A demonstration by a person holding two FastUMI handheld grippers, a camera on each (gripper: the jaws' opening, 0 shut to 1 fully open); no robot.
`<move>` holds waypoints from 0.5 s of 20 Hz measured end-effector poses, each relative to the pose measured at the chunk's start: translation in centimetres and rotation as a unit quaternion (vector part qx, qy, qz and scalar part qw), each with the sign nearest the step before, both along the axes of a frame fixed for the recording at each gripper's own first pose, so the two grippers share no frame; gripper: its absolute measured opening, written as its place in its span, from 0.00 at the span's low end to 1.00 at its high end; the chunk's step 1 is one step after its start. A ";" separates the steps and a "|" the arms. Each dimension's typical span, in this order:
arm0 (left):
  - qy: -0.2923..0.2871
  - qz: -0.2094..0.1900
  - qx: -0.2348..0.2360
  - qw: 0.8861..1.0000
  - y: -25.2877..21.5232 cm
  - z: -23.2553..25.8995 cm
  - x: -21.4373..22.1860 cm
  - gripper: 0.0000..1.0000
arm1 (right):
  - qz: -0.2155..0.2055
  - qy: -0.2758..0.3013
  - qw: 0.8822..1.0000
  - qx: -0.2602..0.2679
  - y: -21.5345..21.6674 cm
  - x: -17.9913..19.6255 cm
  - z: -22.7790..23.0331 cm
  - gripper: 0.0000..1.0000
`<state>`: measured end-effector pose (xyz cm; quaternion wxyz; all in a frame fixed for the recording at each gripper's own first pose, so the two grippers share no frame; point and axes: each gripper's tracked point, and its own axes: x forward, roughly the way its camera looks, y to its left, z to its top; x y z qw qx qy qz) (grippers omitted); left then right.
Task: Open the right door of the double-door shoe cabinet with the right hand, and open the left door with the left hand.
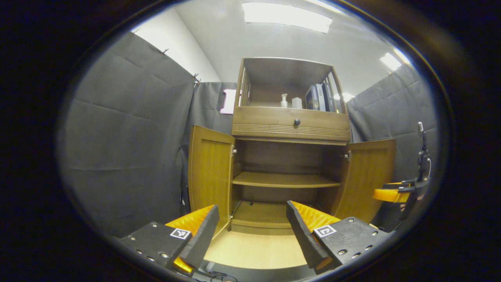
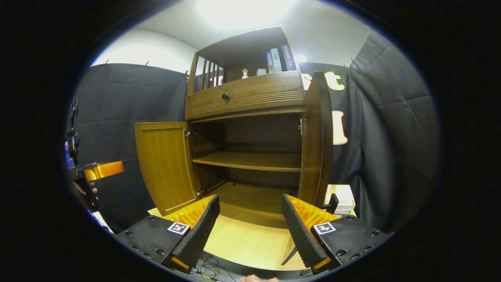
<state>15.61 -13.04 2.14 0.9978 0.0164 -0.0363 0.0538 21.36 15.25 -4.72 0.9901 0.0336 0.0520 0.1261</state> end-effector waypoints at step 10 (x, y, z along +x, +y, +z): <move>-0.017 0.035 -0.037 0.999 1.8 0.2 -0.2 1.00 | -0.024 0.022 0.999 -0.005 -0.8 -1.3 -1.3 0.96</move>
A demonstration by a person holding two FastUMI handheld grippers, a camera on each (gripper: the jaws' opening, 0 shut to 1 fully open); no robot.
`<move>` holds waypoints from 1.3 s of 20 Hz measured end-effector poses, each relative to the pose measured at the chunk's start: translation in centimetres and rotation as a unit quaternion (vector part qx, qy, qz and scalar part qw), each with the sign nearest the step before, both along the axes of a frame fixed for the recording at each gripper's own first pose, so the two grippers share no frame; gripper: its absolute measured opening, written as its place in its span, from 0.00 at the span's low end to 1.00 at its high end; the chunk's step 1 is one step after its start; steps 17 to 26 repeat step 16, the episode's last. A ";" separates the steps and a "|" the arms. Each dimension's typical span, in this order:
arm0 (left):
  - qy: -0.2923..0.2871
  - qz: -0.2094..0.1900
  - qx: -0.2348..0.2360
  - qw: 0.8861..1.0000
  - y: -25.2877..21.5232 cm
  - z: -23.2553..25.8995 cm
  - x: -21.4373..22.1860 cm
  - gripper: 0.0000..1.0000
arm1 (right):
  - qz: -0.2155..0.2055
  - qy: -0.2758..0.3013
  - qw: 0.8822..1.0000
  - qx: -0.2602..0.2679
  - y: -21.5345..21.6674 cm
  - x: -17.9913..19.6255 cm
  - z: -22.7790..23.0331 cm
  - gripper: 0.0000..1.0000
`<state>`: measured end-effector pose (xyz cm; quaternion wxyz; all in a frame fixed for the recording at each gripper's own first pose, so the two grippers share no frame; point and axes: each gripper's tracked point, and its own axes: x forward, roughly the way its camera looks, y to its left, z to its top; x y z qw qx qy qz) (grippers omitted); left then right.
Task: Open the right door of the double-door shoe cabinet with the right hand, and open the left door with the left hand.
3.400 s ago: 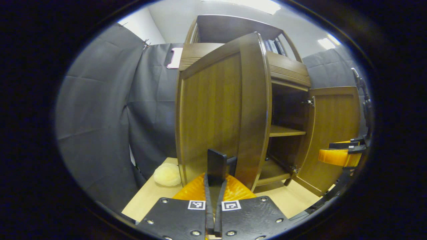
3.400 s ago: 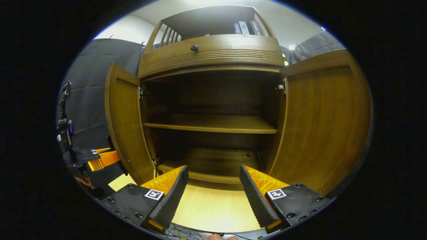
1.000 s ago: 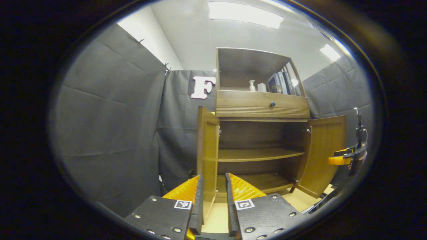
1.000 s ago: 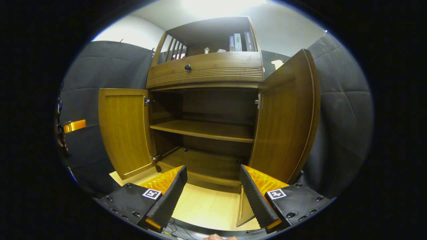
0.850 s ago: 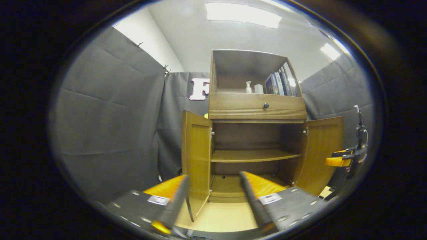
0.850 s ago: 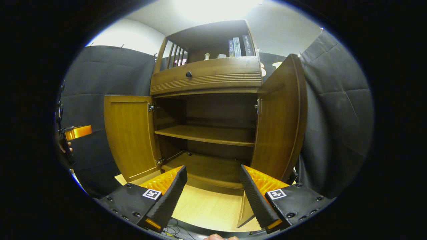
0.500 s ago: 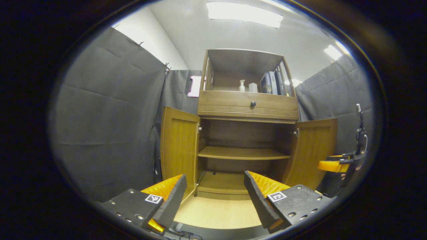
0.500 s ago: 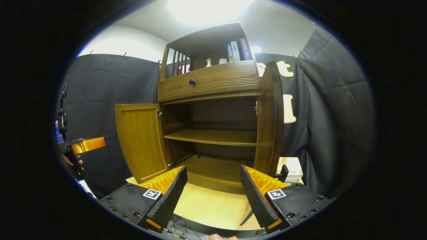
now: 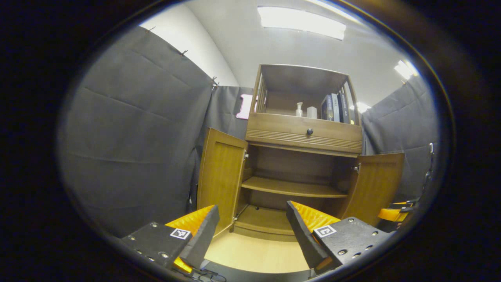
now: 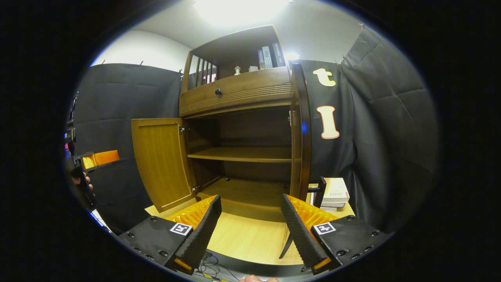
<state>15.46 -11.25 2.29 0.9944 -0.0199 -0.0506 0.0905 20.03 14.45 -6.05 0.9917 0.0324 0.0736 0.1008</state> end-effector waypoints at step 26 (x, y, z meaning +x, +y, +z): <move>0.064 -0.085 0.068 0.992 -1.8 -1.7 2.5 1.00 | 0.019 0.029 0.997 -0.062 2.8 0.9 -0.9 0.98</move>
